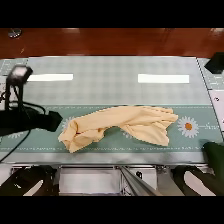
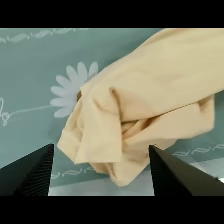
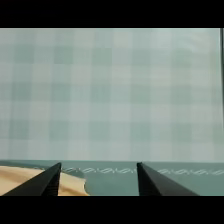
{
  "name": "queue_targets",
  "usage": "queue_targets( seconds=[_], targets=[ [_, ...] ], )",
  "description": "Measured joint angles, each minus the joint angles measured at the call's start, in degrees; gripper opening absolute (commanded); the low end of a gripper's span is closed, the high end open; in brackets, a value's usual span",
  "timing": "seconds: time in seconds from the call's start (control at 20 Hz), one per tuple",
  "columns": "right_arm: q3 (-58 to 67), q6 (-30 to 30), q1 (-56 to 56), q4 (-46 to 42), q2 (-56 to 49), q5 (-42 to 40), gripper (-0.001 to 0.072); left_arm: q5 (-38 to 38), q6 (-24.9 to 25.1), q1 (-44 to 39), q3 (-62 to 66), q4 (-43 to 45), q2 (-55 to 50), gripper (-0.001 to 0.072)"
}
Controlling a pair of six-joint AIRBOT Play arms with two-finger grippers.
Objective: Fold the shirts.
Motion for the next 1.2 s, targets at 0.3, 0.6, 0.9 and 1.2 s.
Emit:
queue_targets(
  seconds=[0.3, 0.6, 0.9, 1.2],
  targets=[
    [-18.6, -3.6, -7.7, 9.3, 2.1, -4.6, 0.0557, -0.8, 3.8, 14.4, -15.1, -5.6, 9.4, 0.0644],
    [-24.1, -5.2, -8.8, 11.0, 2.2, -9.2, 0.0551, -4.9, 14.7, 37.4, -25.9, -25.4, 13.0, 0.0671],
    [-24.8, -5.9, -9.0, 11.5, 2.2, -11.8, 0.0551, -3.3, 21.6, 58.8, -29.8, -39.4, 12.3, 0.0658],
    [-24.9, -6.0, -9.0, 11.7, 2.2, -12.5, 0.0551, -1.9, 23.8, 60.4, -31.0, -41.7, 4.4, 0.0658]
  ],
)
